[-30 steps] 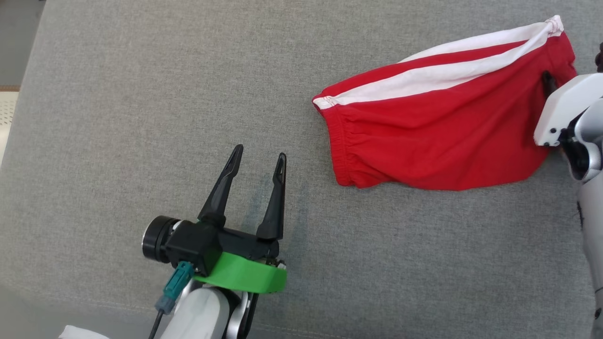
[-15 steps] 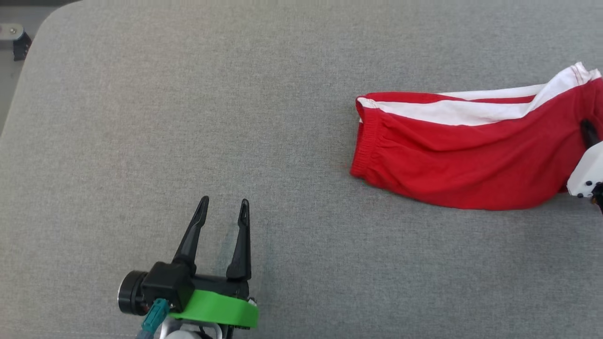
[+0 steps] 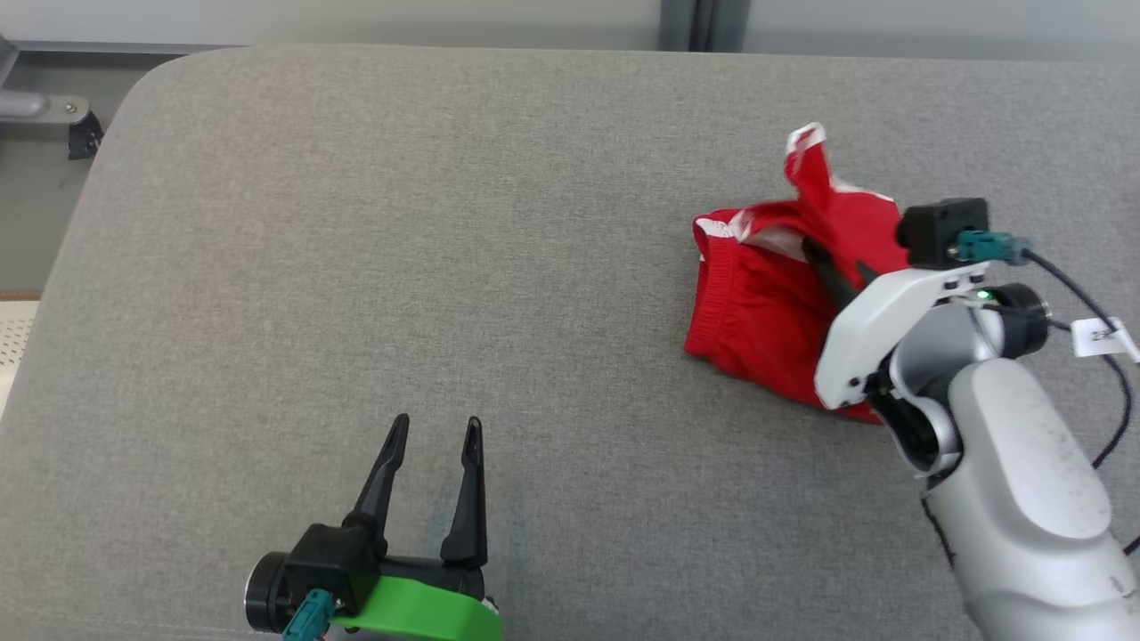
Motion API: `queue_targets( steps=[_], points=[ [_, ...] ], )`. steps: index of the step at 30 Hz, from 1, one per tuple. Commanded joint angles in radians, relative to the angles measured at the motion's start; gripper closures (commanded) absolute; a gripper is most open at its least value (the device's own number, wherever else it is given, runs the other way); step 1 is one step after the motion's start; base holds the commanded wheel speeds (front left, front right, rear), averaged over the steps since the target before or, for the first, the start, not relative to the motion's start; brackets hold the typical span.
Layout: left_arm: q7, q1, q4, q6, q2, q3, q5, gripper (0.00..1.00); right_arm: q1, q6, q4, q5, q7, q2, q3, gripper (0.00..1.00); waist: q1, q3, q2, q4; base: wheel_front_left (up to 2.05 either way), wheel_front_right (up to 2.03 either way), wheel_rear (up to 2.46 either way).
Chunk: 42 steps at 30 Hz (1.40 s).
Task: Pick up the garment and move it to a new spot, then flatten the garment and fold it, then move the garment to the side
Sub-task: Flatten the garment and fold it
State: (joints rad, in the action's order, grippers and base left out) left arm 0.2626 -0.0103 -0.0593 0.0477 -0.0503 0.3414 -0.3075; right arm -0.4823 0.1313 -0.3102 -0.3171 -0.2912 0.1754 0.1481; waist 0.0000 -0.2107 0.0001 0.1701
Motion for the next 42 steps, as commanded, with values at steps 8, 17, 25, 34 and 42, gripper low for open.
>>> queue_targets(
  steps=[8,17,25,34,42],
  points=[
    [0.002,-0.009,-0.021,0.016,-0.001,0.015,-0.02,0.0,-0.011,-0.001,-0.119,0.053,0.067,-0.088,0.032,0.76,0.0,0.014,-0.0001,0.073,0.0,0.0,0.0],
    [0.002,-0.036,-0.029,0.007,-0.001,0.005,-0.003,0.0,0.025,-0.001,-0.153,0.029,0.233,-0.114,0.053,0.0,0.0,0.048,-0.0001,0.06,0.0,0.0,0.0],
    [0.002,-0.065,-0.024,-0.001,-0.001,-0.02,0.023,0.0,0.141,-0.001,-0.086,0.017,0.396,-0.013,-0.016,0.0,0.0,0.083,-0.0001,0.014,0.0,0.0,0.0],
    [0.002,-0.056,-0.025,-0.013,-0.001,-0.016,0.033,0.0,0.137,-0.002,-0.138,0.126,0.425,0.031,-0.108,0.99,0.0,0.066,-0.0001,0.009,0.0,0.0,0.0],
    [0.002,-0.03,-0.035,-0.01,-0.001,-0.004,0.016,0.0,0.049,-0.002,-0.291,0.174,0.42,-0.052,0.039,1.0,0.0,0.039,-0.0001,0.042,0.0,0.0,0.0]
  ],
)
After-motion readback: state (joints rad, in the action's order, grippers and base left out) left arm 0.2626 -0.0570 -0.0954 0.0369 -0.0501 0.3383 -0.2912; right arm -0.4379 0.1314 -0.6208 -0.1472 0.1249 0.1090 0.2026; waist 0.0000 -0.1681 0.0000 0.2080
